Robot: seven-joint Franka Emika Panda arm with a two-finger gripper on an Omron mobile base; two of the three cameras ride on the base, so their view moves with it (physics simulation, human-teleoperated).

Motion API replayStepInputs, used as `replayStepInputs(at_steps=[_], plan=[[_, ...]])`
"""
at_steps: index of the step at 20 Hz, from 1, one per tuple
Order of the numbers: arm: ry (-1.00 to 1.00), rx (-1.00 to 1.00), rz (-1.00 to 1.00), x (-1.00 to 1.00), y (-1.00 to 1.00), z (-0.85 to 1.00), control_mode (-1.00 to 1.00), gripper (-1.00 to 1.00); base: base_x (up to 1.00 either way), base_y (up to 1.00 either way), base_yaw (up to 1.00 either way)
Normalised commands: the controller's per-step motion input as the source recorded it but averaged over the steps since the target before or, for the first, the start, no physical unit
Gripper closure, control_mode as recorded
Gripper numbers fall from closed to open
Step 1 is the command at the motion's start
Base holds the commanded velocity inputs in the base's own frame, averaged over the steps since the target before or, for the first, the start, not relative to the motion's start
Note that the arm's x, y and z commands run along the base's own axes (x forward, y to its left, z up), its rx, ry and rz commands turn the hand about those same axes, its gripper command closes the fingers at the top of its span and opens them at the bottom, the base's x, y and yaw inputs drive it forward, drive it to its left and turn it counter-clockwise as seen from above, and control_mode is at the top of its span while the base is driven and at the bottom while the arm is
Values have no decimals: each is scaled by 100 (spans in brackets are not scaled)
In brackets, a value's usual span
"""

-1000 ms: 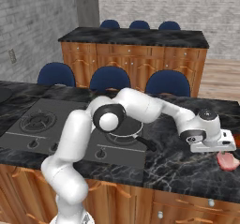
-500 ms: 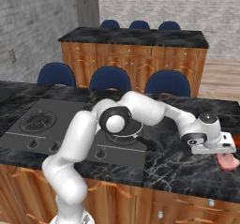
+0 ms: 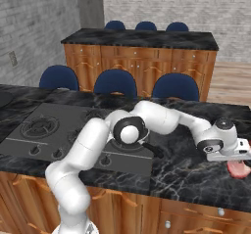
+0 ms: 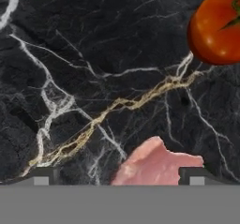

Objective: Place both pans onto different burners. Then place the tomato and the steak on different pans.

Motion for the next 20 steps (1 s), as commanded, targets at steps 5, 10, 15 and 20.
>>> replayStepInputs(at_steps=[5,10,15,20], plan=[[0,0,-1,7,-27,-26,-100,-100,0,0,0],[1,0,-3,4,-6,-15,-100,100,0,0,0],[0,0,-2,-2,0,0,-100,100,0,0,0],[-3,-4,-1,-39,15,21,-100,100,0,0,0]])
